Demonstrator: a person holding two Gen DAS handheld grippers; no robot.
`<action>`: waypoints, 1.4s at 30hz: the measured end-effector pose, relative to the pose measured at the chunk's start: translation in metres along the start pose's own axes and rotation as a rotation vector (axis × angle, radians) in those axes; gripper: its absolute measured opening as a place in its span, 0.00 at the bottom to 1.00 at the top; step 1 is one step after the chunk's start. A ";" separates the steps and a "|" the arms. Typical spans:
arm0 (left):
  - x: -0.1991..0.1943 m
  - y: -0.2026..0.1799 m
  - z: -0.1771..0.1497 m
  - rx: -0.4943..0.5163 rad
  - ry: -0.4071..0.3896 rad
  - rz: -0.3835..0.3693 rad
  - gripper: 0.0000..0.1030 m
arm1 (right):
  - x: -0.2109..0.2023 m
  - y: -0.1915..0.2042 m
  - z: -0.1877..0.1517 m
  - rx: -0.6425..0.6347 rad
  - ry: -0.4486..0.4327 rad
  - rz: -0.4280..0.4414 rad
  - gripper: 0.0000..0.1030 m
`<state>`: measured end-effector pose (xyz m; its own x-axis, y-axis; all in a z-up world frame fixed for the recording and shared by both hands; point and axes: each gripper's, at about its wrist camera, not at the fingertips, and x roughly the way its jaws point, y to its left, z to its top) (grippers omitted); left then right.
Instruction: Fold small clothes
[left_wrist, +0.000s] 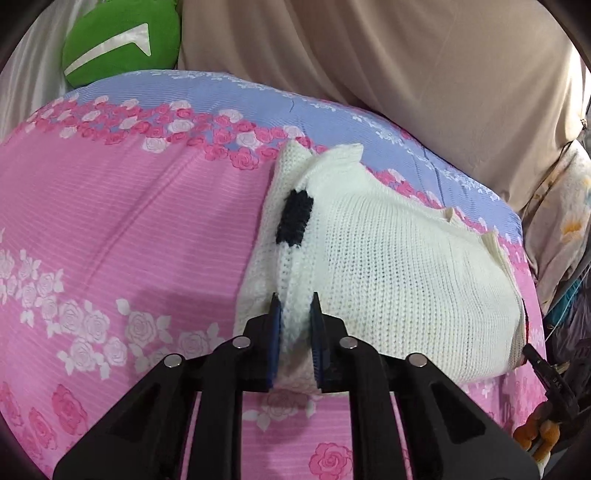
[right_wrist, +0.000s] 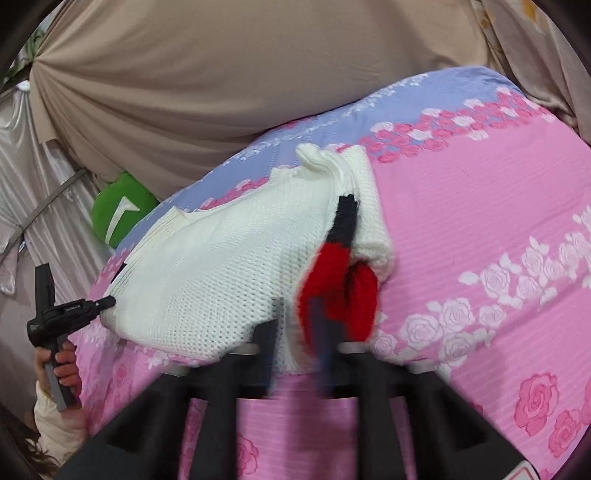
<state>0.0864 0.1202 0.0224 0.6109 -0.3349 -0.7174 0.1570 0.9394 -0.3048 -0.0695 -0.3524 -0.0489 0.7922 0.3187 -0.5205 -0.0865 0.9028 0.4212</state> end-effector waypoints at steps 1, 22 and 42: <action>-0.007 0.002 -0.001 0.012 -0.004 0.003 0.11 | -0.011 0.000 0.001 -0.004 -0.021 0.000 0.07; 0.009 0.011 -0.025 -0.011 0.038 0.083 0.33 | 0.017 -0.008 -0.004 -0.006 0.043 -0.062 0.10; -0.031 -0.005 0.035 0.019 -0.151 0.001 0.61 | 0.008 0.011 0.074 -0.111 -0.066 -0.119 0.60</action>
<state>0.0940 0.1290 0.0685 0.7206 -0.3204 -0.6149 0.1700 0.9414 -0.2912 -0.0194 -0.3616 0.0070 0.8385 0.1916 -0.5100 -0.0533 0.9604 0.2733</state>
